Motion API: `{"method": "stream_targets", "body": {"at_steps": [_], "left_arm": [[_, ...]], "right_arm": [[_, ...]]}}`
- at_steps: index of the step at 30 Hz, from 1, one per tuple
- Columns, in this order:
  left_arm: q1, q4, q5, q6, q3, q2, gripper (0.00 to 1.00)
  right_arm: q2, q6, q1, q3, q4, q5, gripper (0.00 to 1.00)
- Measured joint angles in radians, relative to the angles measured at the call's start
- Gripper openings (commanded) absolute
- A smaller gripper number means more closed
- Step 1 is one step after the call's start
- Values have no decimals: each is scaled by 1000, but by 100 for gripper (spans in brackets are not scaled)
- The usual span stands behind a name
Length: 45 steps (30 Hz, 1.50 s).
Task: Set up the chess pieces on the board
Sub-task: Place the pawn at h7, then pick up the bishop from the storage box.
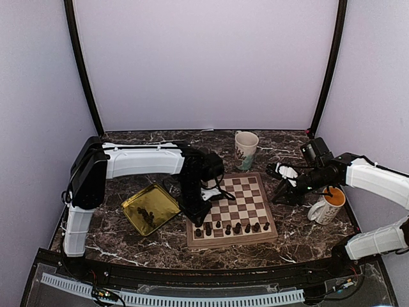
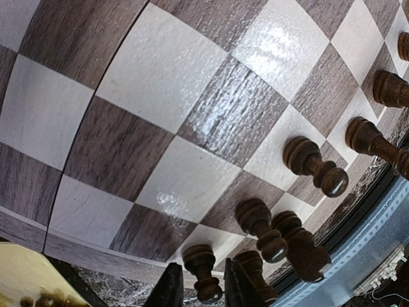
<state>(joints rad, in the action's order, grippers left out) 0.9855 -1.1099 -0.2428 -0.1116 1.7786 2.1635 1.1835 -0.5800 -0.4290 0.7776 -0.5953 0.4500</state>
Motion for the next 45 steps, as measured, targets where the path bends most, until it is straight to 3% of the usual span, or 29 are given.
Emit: {"method": "stream_targets", "body": {"at_steps": [9, 15, 19, 25, 31, 39, 45], "left_arm": [[0, -15, 53, -1, 59, -7, 32], [-11, -20, 145, -32, 40, -103, 32], [-42, -13, 229, -96, -72, -244, 32], [-198, 21, 308, -202, -343, -435, 34], [-241, 21, 339, -277, -521, -476, 34], [-244, 79, 337, -294, -569, -474, 33], [-252, 115, 344, -293, -569, -428, 26]], "right_arm": [[0, -2, 0, 0, 0, 0, 36], [0, -2, 0, 0, 0, 0, 37], [0, -3, 0, 0, 0, -1, 37], [0, -3, 0, 0, 0, -1, 37], [3, -3, 0, 0, 0, -1, 37], [4, -3, 0, 0, 0, -1, 36], [4, -3, 0, 0, 0, -1, 37]]}}
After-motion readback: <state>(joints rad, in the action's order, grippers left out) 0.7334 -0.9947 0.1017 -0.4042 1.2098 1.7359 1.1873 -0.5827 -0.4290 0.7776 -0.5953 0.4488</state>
